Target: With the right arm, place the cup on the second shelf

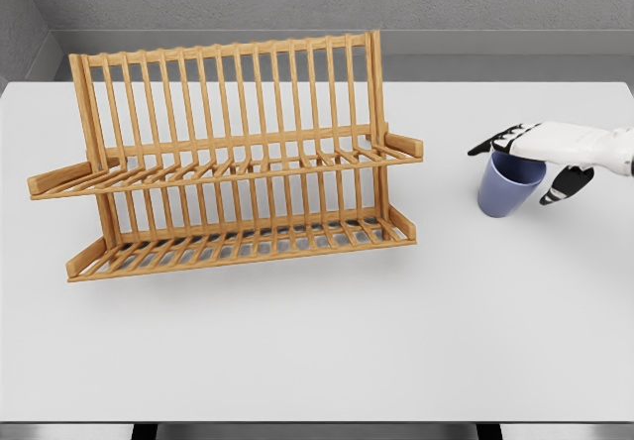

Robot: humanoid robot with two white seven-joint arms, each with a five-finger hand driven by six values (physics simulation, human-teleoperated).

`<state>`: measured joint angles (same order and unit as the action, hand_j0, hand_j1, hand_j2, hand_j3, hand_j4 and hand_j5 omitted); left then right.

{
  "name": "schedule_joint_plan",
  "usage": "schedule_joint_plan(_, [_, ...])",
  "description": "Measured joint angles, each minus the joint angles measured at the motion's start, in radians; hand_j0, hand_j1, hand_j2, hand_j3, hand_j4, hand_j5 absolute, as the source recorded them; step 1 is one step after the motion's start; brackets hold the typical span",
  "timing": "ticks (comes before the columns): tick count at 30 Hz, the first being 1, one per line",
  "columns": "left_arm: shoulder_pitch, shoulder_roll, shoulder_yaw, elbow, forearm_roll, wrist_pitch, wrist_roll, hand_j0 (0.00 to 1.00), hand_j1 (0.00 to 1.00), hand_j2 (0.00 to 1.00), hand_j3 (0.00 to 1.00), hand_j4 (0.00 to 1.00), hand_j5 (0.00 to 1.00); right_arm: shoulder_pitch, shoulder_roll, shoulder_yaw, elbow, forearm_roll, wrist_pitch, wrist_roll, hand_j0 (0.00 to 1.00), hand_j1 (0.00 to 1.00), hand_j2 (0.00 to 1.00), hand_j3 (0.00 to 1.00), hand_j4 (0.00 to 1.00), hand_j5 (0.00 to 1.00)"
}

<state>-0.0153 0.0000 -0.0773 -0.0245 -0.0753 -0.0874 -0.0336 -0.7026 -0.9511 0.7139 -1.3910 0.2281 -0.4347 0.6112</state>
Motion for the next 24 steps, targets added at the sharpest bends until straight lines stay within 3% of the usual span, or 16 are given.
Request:
schedule_joint_plan(7, [0.000,0.000,0.000,0.000,0.000,0.000,0.000,1.00,1.00,1.00,1.00,1.00,1.00,-0.015,0.005,0.004,0.008,0.000,0.002,0.000,0.93,0.93,0.93,0.93,0.93,0.93])
schedule_joint_plan(8, [0.000,0.000,0.000,0.000,0.000,0.000,0.000,1.00,1.00,1.00,1.00,1.00,1.00,-0.015,0.006,0.004,0.008,0.000,0.002,0.000,0.85,0.85,0.85,0.85,0.85,0.85])
schedule_joint_plan(15, [0.000,0.000,0.000,0.000,0.000,0.000,0.000,1.00,1.00,1.00,1.00,1.00,1.00,-0.015,0.007,0.009,0.010,0.001,0.008,0.001,0.67,0.67,0.67,0.67,0.67,0.67])
schedule_joint_plan(24, [0.000,0.000,0.000,0.000,0.000,0.000,0.000,1.00,1.00,1.00,1.00,1.00,1.00,-0.040,0.006,0.009,0.007,0.002,0.009,0.000,0.66,0.66,0.66,0.66,0.66,0.66])
